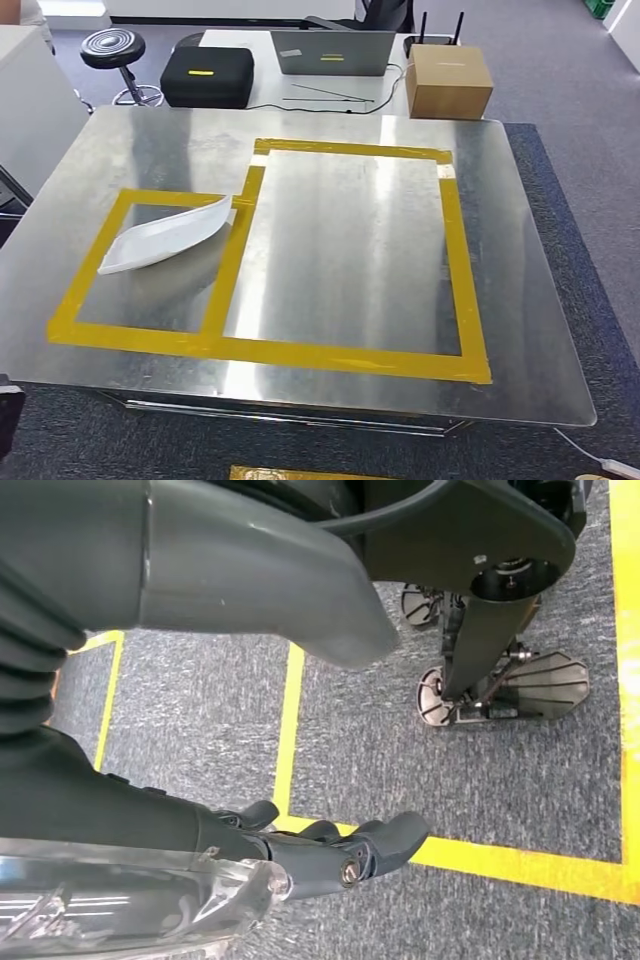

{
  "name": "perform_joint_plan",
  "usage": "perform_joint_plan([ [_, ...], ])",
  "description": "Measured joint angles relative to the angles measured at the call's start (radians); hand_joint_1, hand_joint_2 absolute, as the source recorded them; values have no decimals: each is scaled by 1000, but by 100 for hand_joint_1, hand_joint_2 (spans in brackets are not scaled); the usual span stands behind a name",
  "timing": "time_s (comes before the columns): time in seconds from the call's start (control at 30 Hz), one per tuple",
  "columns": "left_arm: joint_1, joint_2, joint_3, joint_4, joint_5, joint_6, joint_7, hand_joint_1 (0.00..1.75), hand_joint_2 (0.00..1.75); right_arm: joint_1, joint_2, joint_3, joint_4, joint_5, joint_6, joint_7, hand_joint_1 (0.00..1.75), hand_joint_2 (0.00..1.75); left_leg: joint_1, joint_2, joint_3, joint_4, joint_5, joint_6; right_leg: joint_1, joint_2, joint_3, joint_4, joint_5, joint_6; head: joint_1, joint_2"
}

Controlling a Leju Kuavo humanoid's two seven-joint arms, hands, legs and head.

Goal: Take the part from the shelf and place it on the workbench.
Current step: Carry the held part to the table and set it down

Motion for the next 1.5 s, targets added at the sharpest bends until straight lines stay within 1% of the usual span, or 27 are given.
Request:
perform_joint_plan([
  [0.07,-7,-14,30,23,7,-13,-8,0,0,1,1,-5,0,2,1,0,0,0,7,1,5,-11,11,7,1,2,-6,14,-16,8,1,0],
  [0.1,-11,-21,41,34,14,-22,-11,0,0,2,1,-8,0,3,1,0,0,0,11,1,7,-15,16,10,1,3,-20,50,-43,13,2,0],
  [0.2,-30,-38,84,83,44,-59,-17,0,0,5,1,-14,0,8,1,0,0,0,17,0,5,-16,20,12,-6,5,-91,234,-145,25,5,0],
  [0.23,-42,-42,108,111,50,-68,-19,0,0,5,1,-16,0,10,1,0,0,0,19,0,4,-16,21,10,-8,5,-102,267,-154,29,5,0],
  [0.27,-56,-45,136,144,52,-72,-22,0,0,7,1,-17,0,13,1,1,0,0,21,0,3,-16,21,7,-10,4,-95,266,-144,33,5,0],
  [0.3,-69,-46,164,177,55,-76,-25,0,0,8,1,-19,0,15,1,2,0,0,25,0,3,-15,22,2,-13,3,-68,221,-116,37,5,0],
  [0.37,-88,-48,213,232,57,-81,-31,0,0,8,2,-21,0,18,1,3,0,0,32,0,2,-10,21,-12,-18,1,15,81,-62,45,7,0],
  [0.43,-101,-49,243,265,57,-83,-35,0,0,5,5,-22,0,20,1,3,0,0,32,-1,0,-5,22,-28,-18,5,58,8,-45,35,9,0],
  [0.53,-117,-48,275,302,71,-100,-37,0,0,4,5,-27,0,23,1,3,0,0,33,-3,-3,-3,26,-47,-16,13,47,7,-43,3,9,0],
  [0.57,-124,-47,287,321,77,-109,-35,0,0,4,5,-29,0,25,1,4,0,0,34,-7,-9,7,13,-52,-16,14,41,7,-38,-7,8,0],
  [0.63,-147,-38,326,389,76,-109,-30,0,0,2,6,-32,0,31,2,5,0,0,34,-22,-42,84,-55,-57,-16,15,24,6,-24,-24,6,0],
  [0.7,-171,-17,380,496,61,-94,-23,0,0,0,6,-35,0,40,3,6,0,0,32,-33,-91,214,-136,-56,-11,19,3,6,-10,-33,4,0],
  [0.73,-180,-7,405,551,53,-88,-14,0,0,1,6,-37,0,44,4,7,0,0,32,-35,-104,259,-154,-54,-8,21,-8,6,-2,-34,3,0],
  [0.77,-187,1,428,607,41,-76,1,0,0,1,5,-37,0,47,5,8,0,0,30,-37,-101,273,-153,-50,-6,23,-18,6,6,-34,3,0],
  [0.8,-193,7,445,657,26,-62,23,0,0,2,5,-38,0,50,6,8,0,0,28,-37,-80,250,-134,-45,-4,26,-28,6,14,-33,2,0],
  [0.87,-205,13,468,743,6,-45,87,0,0,1,6,-41,0,58,10,10,0,0,23,-41,7,126,-84,-32,-1,30,-45,7,31,-28,2,0],
  [0.93,-220,13,490,814,1,-52,172,0,0,-1,6,-44,0,66,14,11,0,0,17,-47,79,13,-65,-23,1,32,-54,7,48,-19,3,0],
  [0.97,-226,12,501,844,1,-59,215,0,0,-2,6,-45,0,69,16,12,0,0,15,-49,93,-12,-65,-20,2,32,-56,5,56,-13,2,0],
  [1.03,-231,4,519,893,0,-73,286,0,0,0,5,-47,0,75,18,12,0,0,12,-47,85,-20,-56,-9,0,32,-57,-3,70,-1,-1,0],
  [1.1,-234,-7,532,928,-5,-81,331,0,0,7,5,-52,0,78,19,13,0,0,13,-43,72,-23,-37,7,-2,26,-70,22,34,10,1,0],
  [1.2,-236,-22,539,963,-26,-86,359,0,0,11,6,-59,0,82,21,15,0,0,13,-38,38,-23,-7,20,-2,19,-118,192,-109,21,9,0],
  [1.23,-236,-25,539,972,-34,-87,363,0,0,11,6,-60,0,84,22,15,0,0,12,-37,26,-23,3,20,-2,18,-125,248,-134,23,10,0],
  [1.27,-236,-28,539,979,-38,-87,364,0,0,11,6,-61,0,85,23,16,0,0,11,-35,14,-22,12,20,-2,18,-118,276,-137,24,10,0],
  [1.3,-237,-30,539,985,-41,-88,365,0,0,11,5,-61,0,86,23,16,0,0,11,-34,3,-21,20,18,-2,18,-91,268,-121,23,10,0],
  [1.37,-238,-34,539,994,-43,-88,366,0,0,11,5,-62,0,87,23,18,0,0,10,-34,-11,-20,34,13,-1,15,15,144,-79,17,10,0],
  [1.43,-240,-36,539,1000,-43,-88,367,0,0,6,5,-62,0,88,23,18,0,0,8,-33,-17,-18,46,4,1,10,115,3,-74,11,10,0],
  [1.5,-242,-36,539,1003,-43,-88,367,0,0,3,5,-62,0,88,23,17,0,0,6,-32,-20,-17,57,-7,5,9,138,-44,-82,2,10,0],
])
